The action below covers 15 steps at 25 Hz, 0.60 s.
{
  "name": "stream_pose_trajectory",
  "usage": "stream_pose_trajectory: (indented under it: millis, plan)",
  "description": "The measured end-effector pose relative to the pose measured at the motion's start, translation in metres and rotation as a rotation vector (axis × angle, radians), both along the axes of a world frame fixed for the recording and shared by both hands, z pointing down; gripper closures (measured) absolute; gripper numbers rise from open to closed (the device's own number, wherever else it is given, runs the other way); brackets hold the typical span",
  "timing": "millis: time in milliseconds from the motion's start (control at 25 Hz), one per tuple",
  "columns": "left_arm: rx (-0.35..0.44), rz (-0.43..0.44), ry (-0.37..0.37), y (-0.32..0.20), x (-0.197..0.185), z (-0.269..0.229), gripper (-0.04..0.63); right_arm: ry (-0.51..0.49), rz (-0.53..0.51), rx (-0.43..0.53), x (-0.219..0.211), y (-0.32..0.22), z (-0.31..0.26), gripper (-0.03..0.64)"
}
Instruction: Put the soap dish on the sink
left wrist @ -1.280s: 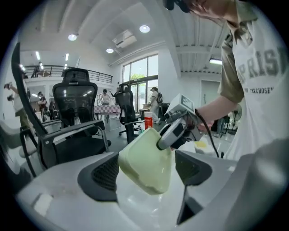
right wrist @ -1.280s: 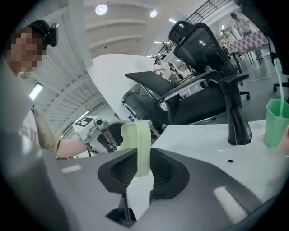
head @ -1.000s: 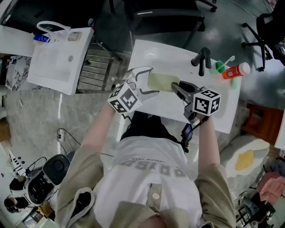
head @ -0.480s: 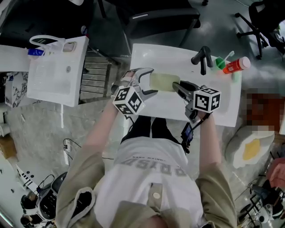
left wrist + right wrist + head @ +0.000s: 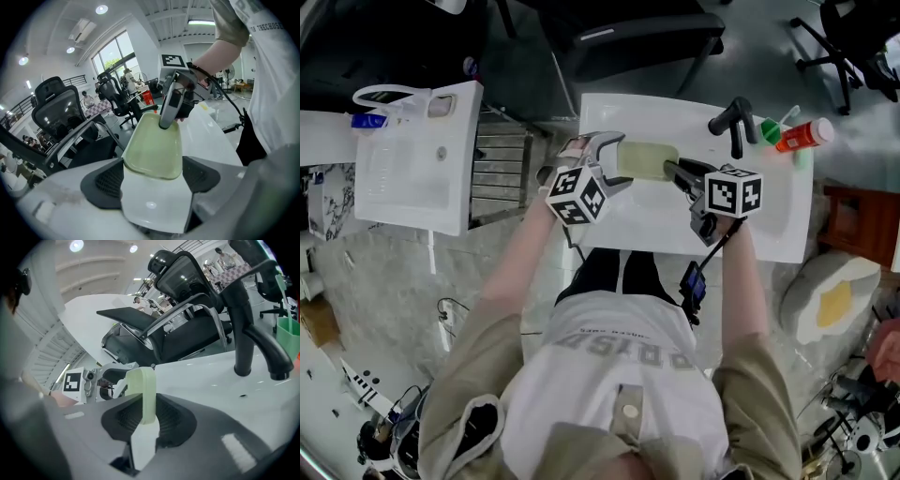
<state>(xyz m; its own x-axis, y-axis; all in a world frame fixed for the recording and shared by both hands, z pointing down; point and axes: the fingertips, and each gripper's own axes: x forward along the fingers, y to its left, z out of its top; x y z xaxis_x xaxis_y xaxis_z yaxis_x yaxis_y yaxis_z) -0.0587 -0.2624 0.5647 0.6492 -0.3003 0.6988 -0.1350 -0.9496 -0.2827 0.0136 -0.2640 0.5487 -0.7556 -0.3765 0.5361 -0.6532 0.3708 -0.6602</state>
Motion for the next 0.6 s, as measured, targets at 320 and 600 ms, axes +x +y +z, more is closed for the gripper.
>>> stream_pose_trajectory:
  millis: [320, 600]
  plan:
    - [-0.048, 0.017, -0.042, -0.022, -0.009, 0.026, 0.192, 0.015, 0.003, -0.050, -0.012, -0.022, 0.022, 0.545]
    - [-0.098, 0.022, -0.116, -0.046, -0.014, 0.048, 0.192, 0.042, 0.022, -0.084, -0.017, -0.045, 0.040, 0.545]
